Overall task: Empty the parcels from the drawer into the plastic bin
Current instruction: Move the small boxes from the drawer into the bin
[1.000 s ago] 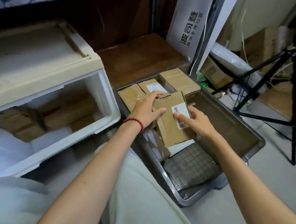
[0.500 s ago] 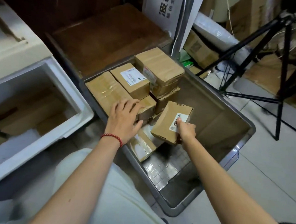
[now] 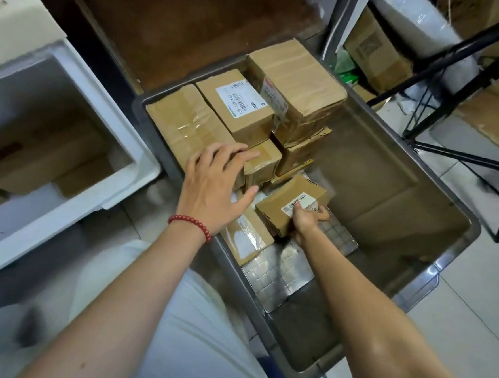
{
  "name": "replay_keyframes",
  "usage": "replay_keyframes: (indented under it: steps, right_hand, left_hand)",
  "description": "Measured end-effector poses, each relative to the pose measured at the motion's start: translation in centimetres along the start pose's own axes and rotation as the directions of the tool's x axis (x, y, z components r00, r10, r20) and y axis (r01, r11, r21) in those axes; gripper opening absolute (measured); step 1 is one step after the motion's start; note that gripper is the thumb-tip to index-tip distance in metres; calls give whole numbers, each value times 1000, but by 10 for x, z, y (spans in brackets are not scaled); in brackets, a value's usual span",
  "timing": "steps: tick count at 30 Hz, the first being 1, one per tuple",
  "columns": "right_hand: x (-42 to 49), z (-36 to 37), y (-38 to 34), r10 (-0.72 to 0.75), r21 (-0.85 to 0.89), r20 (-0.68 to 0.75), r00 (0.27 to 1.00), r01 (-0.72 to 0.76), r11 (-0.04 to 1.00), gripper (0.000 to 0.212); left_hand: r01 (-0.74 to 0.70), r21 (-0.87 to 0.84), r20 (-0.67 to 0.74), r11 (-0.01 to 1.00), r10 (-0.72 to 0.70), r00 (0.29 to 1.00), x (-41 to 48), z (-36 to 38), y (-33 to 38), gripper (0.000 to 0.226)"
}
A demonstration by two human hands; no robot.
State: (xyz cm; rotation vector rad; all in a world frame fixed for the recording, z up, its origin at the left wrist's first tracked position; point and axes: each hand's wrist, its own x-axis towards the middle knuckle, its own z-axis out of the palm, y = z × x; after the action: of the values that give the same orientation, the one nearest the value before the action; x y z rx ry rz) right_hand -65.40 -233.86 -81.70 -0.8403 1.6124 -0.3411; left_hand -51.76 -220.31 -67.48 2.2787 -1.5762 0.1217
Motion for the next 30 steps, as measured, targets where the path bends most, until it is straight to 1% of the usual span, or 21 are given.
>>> replay_keyframes:
  steps: [3, 7, 11, 14, 16, 18, 20, 22, 25, 27, 29, 30]
  right_hand:
    - [8, 1, 5, 21, -27, -1, 1000, -21, 999, 64]
    - [34, -6, 34, 65, -184, 42, 997, -56, 981, 54]
    - [22, -11, 33, 44, -260, 67, 997, -25, 965, 46]
    - [8, -17, 20, 23, -409, 104, 994, 22, 912, 49]
    - [-2, -24, 13, -23, -567, 120, 992, 88, 819, 53]
    - [-14, -28, 6, -112, -708, 122, 986, 165, 687, 58]
    - [-31, -29, -1, -210, -796, 128, 969, 226, 562, 64]
    - [-50, -31, -11, -311, -852, 158, 937, 288, 437, 66]
    - [-78, -35, -29, -461, -866, 254, 850, 413, 283, 64]
    - [-96, -39, -44, -567, -853, 304, 765, 484, 196, 61]
    - [-113, -40, -58, -650, -829, 334, 682, 541, 141, 60]
    - [-121, -40, -64, -671, -815, 346, 656, 565, 132, 61]
  left_hand:
    - [-2, -7, -5, 1000, 2, 1000, 1, 2, -2, 52]
    - [1, -25, -8, 1000, -2, 1000, 1, 3, -3, 51]
    - [-1, -27, -13, 1000, 0, 1000, 1, 3, -3, 48]
    - [2, -12, -7, 1000, -2, 1000, 1, 3, -3, 47]
    - [4, -1, -7, 1000, -4, 1000, 0, 3, -3, 46]
    - [4, 11, -13, 1000, -4, 1000, 0, 2, -3, 46]
    - [4, 25, -4, 1000, -4, 1000, -1, 0, -2, 47]
    - [20, 42, 18, 999, -21, 1000, -2, -3, -1, 50]
    - [96, 80, 29, 992, -98, 995, -8, -11, -3, 54]
    - [124, 109, 58, 986, -131, 990, -14, -19, -7, 54]
    - [142, 153, 102, 978, -159, 982, -20, -32, -13, 53]
    - [167, 182, 111, 969, -189, 976, -23, -39, -16, 53]
